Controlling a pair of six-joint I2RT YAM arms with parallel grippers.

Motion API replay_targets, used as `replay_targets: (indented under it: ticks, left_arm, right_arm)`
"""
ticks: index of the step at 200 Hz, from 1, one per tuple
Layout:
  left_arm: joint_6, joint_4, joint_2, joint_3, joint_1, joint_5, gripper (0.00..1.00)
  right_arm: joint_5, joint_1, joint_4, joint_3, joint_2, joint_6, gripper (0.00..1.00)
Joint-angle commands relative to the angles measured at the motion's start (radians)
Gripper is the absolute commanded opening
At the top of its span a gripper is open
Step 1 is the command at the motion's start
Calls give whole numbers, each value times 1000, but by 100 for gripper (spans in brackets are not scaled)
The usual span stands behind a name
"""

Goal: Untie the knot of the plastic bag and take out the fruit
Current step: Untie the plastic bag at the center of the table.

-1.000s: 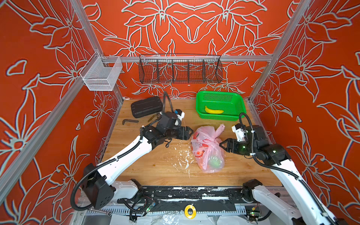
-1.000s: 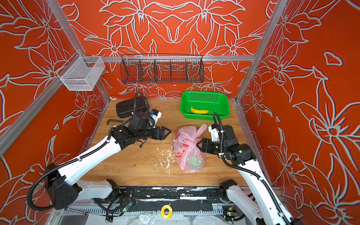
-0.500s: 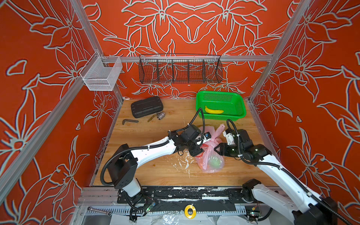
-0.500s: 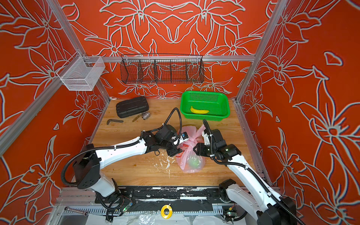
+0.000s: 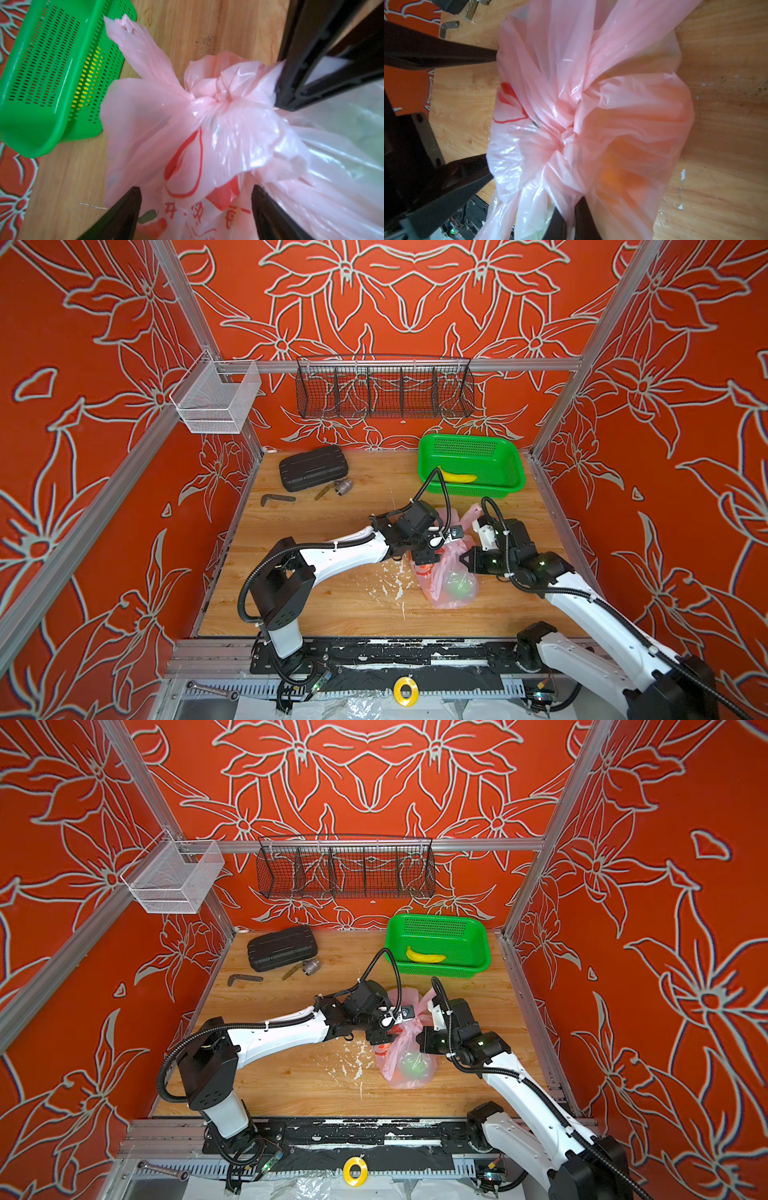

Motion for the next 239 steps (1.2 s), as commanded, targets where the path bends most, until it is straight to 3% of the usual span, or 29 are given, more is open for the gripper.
replay_targets:
  ticks: [1,51,71,95,121,147,195,239]
  left_arm:
    - [72,31,15,32,7,27,82]
    - [101,2,136,129,7,89,78]
    - [85,18,149,135,7,87,73]
    - [64,38,144,119,10,72,54]
    - [30,45,126,97,22,61,23]
    - [-66,3,108,109,57,52,0]
    - [-272,39,42,51,146,31,0]
    - [-356,86,1,-20,183,26,0]
  right_arm:
    - [19,7,-2,-7,-14,-13,6]
    - [-9,7,14,-13,5,-6,0]
    - [4,6,7,-9,-1,-6,0]
    - [22,7,4,-9,-19,-4,0]
    - [54,7,-1,-10,-42,-5,0]
    - [105,6,-3,-19,-76,1,0]
    - [183,5,-22,-65,-170,25,0]
    - [213,6,-70,-87,-216,24,0]
